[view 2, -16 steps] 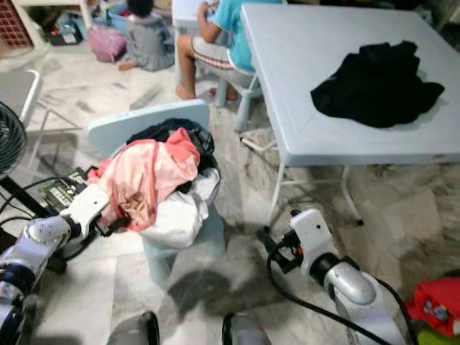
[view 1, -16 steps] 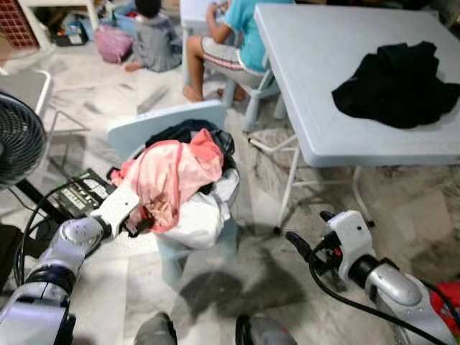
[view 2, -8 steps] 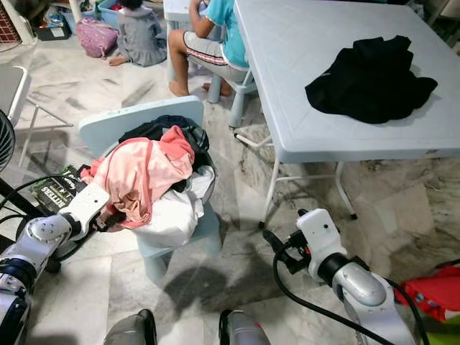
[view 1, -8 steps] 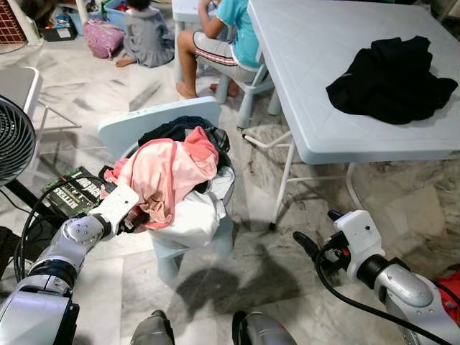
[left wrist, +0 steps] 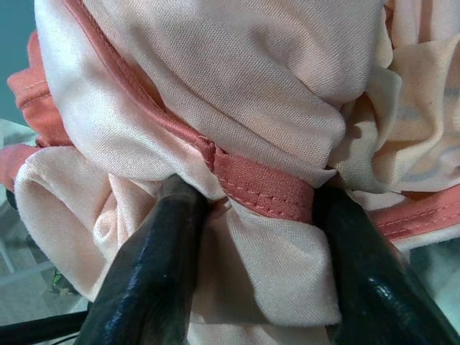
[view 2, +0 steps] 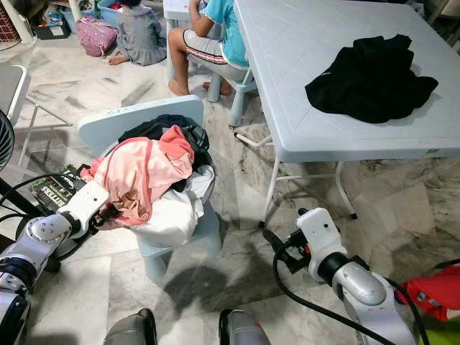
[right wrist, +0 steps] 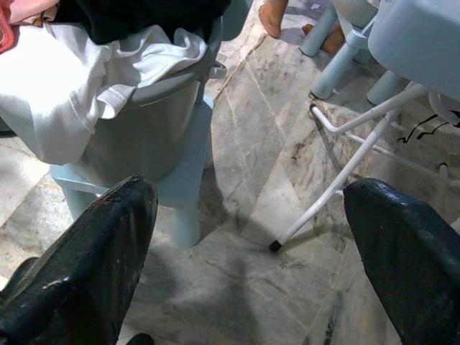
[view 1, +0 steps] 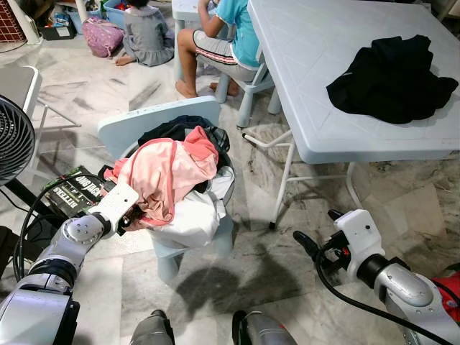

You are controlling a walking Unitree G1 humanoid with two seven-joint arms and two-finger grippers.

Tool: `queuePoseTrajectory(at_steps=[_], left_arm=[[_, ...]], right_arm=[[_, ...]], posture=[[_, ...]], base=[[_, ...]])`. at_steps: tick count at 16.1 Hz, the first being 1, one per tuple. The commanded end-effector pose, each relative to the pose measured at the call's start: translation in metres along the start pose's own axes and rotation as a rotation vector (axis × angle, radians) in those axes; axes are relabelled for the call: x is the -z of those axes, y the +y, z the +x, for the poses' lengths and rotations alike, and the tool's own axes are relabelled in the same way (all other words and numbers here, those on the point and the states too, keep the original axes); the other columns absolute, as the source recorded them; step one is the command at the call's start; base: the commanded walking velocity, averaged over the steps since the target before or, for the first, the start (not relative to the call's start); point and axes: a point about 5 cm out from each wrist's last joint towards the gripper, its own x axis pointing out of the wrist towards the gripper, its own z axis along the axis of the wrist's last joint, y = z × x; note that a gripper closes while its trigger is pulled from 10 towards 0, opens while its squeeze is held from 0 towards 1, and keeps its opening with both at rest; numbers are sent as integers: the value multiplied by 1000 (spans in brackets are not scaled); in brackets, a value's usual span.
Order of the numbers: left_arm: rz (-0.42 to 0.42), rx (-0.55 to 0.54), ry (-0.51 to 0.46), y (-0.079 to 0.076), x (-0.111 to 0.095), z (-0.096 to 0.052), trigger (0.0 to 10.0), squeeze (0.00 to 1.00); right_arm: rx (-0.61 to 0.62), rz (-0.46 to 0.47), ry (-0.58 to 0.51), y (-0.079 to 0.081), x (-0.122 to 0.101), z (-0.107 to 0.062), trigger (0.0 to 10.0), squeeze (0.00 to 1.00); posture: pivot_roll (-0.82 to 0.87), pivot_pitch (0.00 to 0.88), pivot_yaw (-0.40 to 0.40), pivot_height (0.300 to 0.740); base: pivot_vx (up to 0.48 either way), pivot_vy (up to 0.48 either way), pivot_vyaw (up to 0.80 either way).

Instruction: Hang hanger

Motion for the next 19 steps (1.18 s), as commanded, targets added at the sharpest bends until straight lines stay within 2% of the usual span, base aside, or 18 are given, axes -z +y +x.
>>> queuePoseTrajectory(at_steps=[1, 7, 10, 13, 14, 16, 19], left_arm=[[17, -6, 11, 2, 1, -1, 0, 0], [36, -135, -31, 16, -4, -4, 0, 0], [53, -164, -36, 19, -5, -5, 0, 0], [112, -314, -85, 34, -13, -9, 0, 0], [124, -390, -117, 41, -19, -12, 0, 0], [141, -473, -175, 46, -27, -14, 0, 0], [113, -601, -339, 37, -47, -15, 0, 0]], right_arm=[[9, -4, -1, -2, -1, -1, 10000, 0], [13, -3, -10, -1, -2, 3, 10000, 0], [15, -5, -13, -1, -2, 4, 10000, 0], [22, -4, -20, 0, -2, 8, 10000, 0], [23, -1, -24, 1, -2, 11, 10000, 0], [20, 6, -30, 4, -2, 15, 10000, 0], [32, 24, -61, 10, -2, 28, 10000, 0]], posture=[[-192, 185, -78, 740], [-186, 180, -77, 740], [-181, 176, -77, 740], [-163, 170, -72, 740], [-153, 167, -70, 740], [-128, 158, -66, 740], [-84, 138, -48, 740]], base=[[0, 0, 0], [0, 0, 0], [0, 0, 0], [0, 0, 0], [0, 0, 0], [0, 0, 0], [0, 0, 0]])
